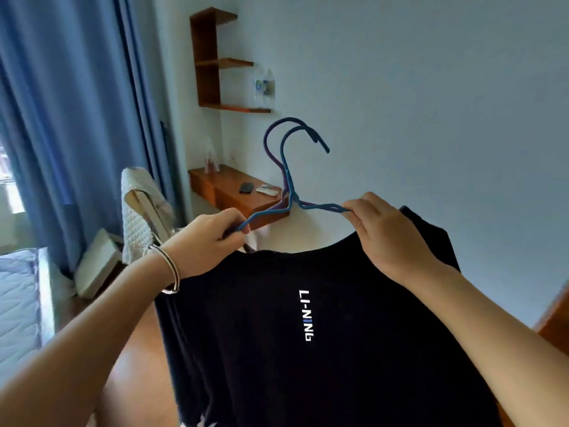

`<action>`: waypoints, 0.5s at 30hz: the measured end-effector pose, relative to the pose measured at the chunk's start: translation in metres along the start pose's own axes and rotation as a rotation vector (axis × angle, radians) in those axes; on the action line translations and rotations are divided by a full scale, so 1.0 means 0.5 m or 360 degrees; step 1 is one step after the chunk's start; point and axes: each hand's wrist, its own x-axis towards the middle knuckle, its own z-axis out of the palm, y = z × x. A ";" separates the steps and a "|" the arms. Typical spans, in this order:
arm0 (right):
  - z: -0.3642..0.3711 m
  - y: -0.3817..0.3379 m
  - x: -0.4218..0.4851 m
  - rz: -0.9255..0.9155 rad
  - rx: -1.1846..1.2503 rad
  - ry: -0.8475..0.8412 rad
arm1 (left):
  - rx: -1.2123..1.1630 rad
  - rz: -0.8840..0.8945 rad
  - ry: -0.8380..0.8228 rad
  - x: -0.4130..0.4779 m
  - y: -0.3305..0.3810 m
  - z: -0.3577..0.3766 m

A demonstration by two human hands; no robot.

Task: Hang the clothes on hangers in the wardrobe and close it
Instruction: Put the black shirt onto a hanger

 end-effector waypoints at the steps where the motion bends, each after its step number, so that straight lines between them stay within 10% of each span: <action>1: 0.011 0.005 0.016 -0.0046 0.0014 0.0024 | -0.0027 -0.0043 0.0018 0.004 -0.007 0.000; 15: 0.356 -0.071 0.330 -0.0493 0.0766 -0.0078 | 0.0241 -0.0566 0.0504 0.055 -0.263 -0.085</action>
